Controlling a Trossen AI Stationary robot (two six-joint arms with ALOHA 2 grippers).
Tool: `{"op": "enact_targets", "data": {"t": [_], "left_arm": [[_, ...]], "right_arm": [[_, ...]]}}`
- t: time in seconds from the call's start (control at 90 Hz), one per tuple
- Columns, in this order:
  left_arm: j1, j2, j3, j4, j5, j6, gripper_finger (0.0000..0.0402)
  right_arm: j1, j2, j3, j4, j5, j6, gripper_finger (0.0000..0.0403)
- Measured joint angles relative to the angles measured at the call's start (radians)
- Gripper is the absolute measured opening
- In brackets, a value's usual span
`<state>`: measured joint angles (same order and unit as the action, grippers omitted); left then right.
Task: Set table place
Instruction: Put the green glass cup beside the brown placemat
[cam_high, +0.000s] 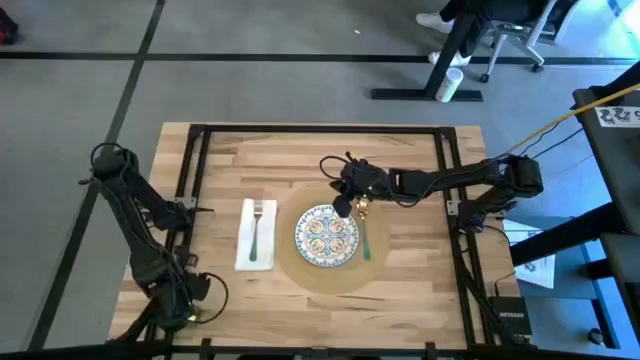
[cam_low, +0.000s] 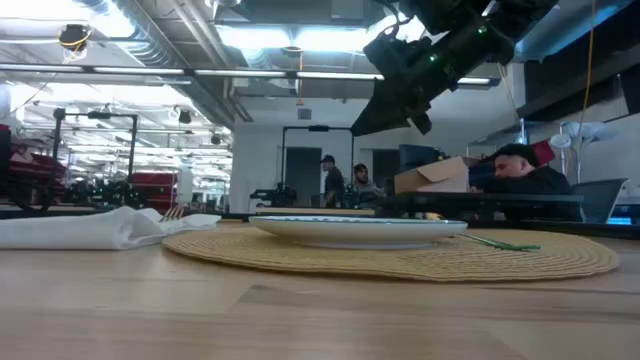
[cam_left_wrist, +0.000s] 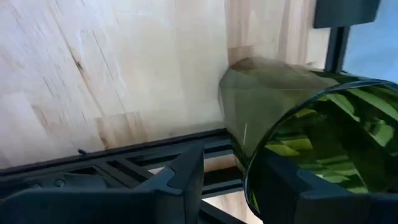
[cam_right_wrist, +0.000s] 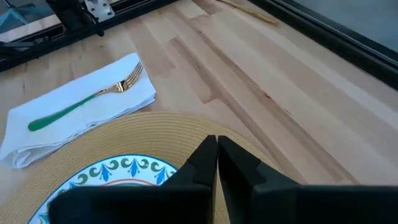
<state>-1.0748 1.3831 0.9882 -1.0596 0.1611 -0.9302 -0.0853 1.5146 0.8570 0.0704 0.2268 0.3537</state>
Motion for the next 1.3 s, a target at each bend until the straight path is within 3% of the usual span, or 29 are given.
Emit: {"op": "enact_targets", "data": {"t": [0.233, 0.511, 0.878, 1.3], "left_arm": [[0.000, 0.014, 0.000, 0.002, -0.004, 0.014, 0.0092], [0.002, 0.014, 0.000, -0.008, -0.019, 0.023, 0.0006], [0.070, 0.012, 0.000, -0.062, -0.076, 0.089, 0.0001], [0.295, 0.008, 0.022, -0.151, -0.171, 0.346, 0.0000]], "right_arm": [[0.000, 0.000, 0.000, -0.019, 0.001, 0.004, 0.0001], [0.000, 0.000, 0.000, -0.018, 0.001, 0.005, 0.0001], [0.000, 0.000, 0.000, -0.016, 0.001, 0.007, 0.0001], [0.000, 0.000, 0.000, -0.016, 0.001, 0.007, 0.0001]]}}
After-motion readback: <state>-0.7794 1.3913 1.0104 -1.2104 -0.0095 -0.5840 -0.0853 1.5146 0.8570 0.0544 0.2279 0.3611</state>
